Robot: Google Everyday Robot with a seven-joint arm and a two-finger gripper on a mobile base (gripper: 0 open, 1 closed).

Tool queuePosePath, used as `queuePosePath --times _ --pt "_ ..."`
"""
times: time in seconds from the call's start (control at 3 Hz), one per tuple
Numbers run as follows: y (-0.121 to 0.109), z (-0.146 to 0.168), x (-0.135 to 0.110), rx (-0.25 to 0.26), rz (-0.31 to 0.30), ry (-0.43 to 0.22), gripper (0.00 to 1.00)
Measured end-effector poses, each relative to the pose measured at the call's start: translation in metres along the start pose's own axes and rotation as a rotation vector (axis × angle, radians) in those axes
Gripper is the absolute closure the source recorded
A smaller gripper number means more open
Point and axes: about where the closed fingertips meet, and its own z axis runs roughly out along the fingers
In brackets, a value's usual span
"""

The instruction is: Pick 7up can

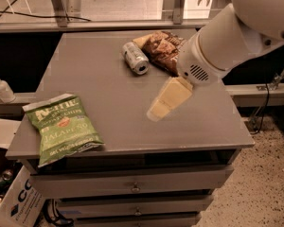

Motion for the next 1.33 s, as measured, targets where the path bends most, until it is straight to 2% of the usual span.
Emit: queuePosePath --times 0.33,0.67,1.33 --pt "-0.010 0.023 -0.007 0.014 0.023 -0.061 0.00" --pt "-0.031 0.050 -0.021 0.054 0.068 -0.154 0.00" --pt "-0.073 0.102 -0.049 0.136 0.147 -0.264 0.00"
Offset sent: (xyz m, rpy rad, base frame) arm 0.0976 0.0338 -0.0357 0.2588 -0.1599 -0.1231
